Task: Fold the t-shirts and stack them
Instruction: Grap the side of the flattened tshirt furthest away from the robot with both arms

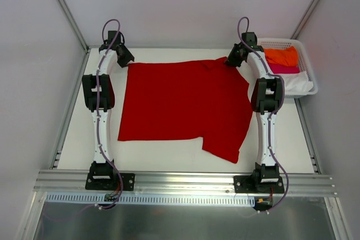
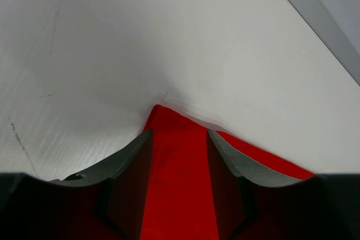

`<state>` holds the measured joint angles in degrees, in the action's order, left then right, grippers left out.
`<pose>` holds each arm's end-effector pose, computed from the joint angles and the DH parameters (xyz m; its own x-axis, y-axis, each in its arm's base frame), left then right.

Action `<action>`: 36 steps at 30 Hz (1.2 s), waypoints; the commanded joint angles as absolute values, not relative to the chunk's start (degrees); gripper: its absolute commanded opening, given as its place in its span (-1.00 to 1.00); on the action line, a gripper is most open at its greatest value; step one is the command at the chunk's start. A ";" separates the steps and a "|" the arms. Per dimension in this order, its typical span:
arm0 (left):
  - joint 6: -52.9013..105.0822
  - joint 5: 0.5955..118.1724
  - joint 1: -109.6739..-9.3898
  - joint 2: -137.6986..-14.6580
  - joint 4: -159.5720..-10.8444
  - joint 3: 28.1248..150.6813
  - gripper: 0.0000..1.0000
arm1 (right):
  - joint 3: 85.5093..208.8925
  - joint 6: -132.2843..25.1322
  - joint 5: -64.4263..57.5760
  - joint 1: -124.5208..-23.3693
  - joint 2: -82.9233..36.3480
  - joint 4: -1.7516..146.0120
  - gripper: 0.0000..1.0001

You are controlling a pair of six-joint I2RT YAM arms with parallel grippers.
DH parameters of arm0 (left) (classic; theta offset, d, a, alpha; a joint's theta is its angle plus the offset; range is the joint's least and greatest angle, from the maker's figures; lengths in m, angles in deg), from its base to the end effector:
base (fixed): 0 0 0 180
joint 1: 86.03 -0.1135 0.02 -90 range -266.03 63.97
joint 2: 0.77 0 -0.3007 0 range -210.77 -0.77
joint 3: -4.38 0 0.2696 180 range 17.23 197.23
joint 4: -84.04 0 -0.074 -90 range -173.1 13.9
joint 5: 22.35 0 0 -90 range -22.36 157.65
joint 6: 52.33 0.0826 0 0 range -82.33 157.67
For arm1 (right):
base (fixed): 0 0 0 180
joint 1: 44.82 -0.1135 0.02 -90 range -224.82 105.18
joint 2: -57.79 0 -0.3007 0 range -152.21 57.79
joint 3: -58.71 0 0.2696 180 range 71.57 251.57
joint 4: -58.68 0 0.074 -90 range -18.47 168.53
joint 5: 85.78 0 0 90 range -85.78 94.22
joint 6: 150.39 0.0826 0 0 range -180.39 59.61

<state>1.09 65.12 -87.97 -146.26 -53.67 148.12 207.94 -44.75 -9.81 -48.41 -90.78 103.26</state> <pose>0.6495 0.0184 0.1668 -0.5567 -0.6146 -0.5590 -0.4157 0.7886 -0.4530 0.6546 0.0611 0.1665 -0.7300 0.2163 -0.6483 -0.0397 0.9336 0.3561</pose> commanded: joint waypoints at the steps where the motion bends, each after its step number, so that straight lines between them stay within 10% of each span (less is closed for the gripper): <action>1: 2.25 63.78 -87.96 -146.67 -53.05 149.34 -0.22 | 209.12 -44.31 -10.37 -48.07 -85.91 102.65 -0.63; 36: -1.44 67.82 -89.11 -151.33 -48.83 151.62 -0.07 | 209.11 -45.98 -11.08 -47.46 -84.41 104.41 -0.67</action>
<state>0.22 67.85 -88.40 -148.67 -52.38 150.59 207.57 -45.43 -10.22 -48.11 -90.10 103.83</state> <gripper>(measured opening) 0.462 0.169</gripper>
